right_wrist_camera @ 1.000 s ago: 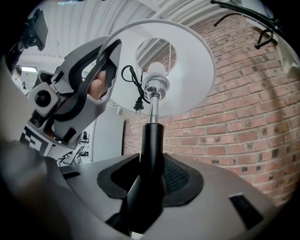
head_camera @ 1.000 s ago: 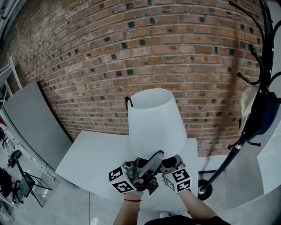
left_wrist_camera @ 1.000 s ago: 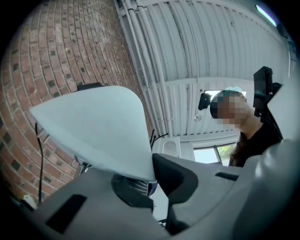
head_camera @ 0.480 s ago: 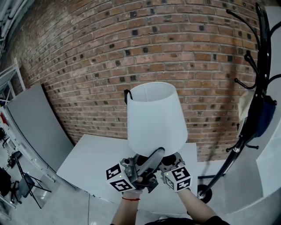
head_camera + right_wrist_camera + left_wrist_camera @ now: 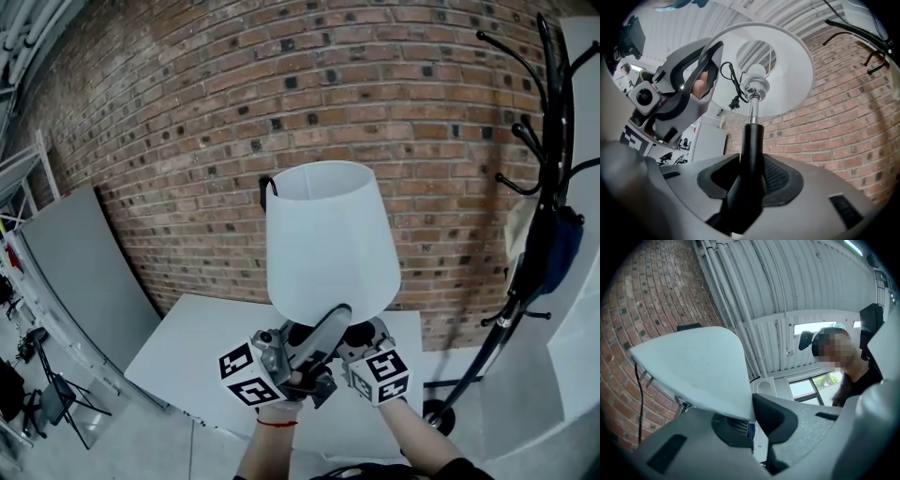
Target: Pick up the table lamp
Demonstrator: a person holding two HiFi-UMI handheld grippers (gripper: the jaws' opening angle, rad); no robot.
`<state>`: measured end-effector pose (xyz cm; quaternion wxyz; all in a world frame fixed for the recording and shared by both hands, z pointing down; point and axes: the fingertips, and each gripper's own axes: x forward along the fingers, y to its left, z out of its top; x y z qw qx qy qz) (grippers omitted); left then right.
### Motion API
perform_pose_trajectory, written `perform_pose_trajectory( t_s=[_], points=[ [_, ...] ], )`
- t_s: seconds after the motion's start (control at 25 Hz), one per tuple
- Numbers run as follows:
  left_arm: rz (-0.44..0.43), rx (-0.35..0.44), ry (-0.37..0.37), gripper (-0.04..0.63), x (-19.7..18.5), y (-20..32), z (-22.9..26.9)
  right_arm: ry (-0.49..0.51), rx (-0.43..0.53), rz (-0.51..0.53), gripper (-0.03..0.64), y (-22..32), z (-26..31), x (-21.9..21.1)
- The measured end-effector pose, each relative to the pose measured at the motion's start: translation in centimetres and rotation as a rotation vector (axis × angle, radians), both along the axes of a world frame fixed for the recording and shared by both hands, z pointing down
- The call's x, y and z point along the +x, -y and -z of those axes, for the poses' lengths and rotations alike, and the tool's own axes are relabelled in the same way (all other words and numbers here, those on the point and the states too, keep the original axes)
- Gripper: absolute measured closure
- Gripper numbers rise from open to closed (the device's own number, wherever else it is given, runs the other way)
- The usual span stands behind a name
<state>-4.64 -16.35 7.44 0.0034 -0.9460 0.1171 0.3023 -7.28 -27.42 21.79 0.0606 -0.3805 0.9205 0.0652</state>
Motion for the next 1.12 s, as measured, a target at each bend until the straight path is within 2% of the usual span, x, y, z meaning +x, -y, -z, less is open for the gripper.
perform_pose_trajectory(
  t_s=[0.56, 1.12],
  points=[
    [0.042, 0.066, 0.001, 0.586, 0.2, -2.0, 3.1, 0.020, 0.051, 0.020, 0.466, -1.4, 3.7, -0.2],
    [0.053, 0.080, -0.015, 0.586, -0.2, -2.9, 4.7, 0.006, 0.054, 0.027, 0.467, -2.2, 5.5, -0.5]
  ],
)
